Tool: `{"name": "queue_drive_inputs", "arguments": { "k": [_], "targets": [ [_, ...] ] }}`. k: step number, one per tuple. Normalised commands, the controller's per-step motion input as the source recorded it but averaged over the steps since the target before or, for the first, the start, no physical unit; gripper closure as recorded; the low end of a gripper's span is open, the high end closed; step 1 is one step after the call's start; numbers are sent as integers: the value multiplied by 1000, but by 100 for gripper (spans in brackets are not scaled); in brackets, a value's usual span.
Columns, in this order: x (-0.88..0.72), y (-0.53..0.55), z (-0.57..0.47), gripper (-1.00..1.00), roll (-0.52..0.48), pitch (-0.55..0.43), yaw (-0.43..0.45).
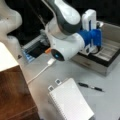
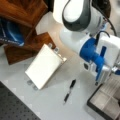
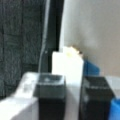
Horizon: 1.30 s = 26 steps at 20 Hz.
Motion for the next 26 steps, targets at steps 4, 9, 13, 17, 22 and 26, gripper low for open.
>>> {"name": "queue_drive_inputs", "arguments": {
  "k": [4, 9, 13, 17, 22, 26],
  "targets": [
    [-235, 365, -147, 100, -62, 83, -334],
    [-281, 281, -194, 100, -47, 75, -333],
    [-308, 233, -245, 100, -25, 71, -333],
    [-321, 248, -255, 100, -27, 63, -350],
    [-341, 306, -274, 100, -64, 51, -355],
    [-361, 322, -280, 100, -78, 53, -357]
  ]
}}
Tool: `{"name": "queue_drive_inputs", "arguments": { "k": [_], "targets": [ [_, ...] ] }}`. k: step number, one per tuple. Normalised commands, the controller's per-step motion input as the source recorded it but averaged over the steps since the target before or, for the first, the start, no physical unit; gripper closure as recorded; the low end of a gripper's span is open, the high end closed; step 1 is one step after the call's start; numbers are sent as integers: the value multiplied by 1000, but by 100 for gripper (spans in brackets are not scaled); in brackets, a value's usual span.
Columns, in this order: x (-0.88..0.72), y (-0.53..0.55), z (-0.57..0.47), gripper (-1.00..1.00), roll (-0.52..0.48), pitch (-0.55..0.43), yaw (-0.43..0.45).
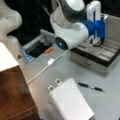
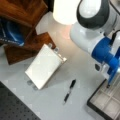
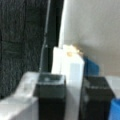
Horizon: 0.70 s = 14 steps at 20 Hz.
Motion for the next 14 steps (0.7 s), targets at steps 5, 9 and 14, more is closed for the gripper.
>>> {"name": "queue_drive_inputs", "arguments": {
  "k": [5, 9, 14],
  "targets": [
    [-353, 283, -315, -100, -80, 82, -345],
    [-277, 271, -271, -100, -22, 71, -344],
    [-222, 256, -185, -100, 43, 23, -340]
  ]
}}
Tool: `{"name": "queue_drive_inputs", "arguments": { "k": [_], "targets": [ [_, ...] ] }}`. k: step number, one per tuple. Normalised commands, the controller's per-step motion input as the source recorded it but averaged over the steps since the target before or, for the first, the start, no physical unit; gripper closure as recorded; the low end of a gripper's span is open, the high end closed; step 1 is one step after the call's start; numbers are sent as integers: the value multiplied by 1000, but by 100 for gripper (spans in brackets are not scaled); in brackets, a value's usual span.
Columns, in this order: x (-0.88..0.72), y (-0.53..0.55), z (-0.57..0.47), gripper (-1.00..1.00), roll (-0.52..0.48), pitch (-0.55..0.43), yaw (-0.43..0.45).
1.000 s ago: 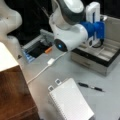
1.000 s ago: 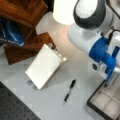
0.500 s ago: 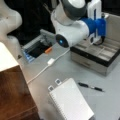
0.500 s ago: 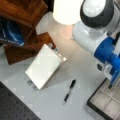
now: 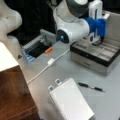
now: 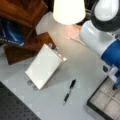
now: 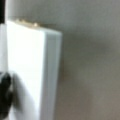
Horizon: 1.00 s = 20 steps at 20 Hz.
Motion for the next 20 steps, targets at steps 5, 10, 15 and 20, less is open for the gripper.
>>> {"name": "queue_drive_inputs", "arguments": {
  "k": [5, 10, 15, 20],
  "targets": [
    [-285, 325, -173, -100, 119, 4, -326],
    [-289, 393, -130, -100, 90, -17, -311],
    [-291, 386, -112, -100, 67, -31, -268],
    [-285, 261, -62, -100, 70, -35, -221]
  ]
}}
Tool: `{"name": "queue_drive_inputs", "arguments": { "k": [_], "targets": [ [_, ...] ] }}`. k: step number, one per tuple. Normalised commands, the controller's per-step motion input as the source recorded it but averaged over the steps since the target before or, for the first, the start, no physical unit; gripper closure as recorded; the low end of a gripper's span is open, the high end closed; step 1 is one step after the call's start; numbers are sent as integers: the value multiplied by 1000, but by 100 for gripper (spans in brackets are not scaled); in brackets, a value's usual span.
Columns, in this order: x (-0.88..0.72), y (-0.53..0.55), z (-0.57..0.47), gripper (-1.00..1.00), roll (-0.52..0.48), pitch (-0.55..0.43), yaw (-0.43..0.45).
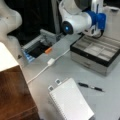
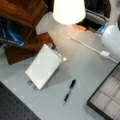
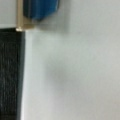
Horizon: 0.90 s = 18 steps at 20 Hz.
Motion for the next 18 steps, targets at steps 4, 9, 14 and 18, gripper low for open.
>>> {"name": "queue_drive_inputs", "arguments": {
  "k": [4, 9, 14, 18],
  "targets": [
    [-259, 119, -30, -100, 56, -25, -231],
    [-278, -33, 74, -100, 43, 25, -227],
    [-233, -248, 176, -100, -37, 136, -202],
    [-112, -383, 202, -100, -116, 192, -140]
  ]
}}
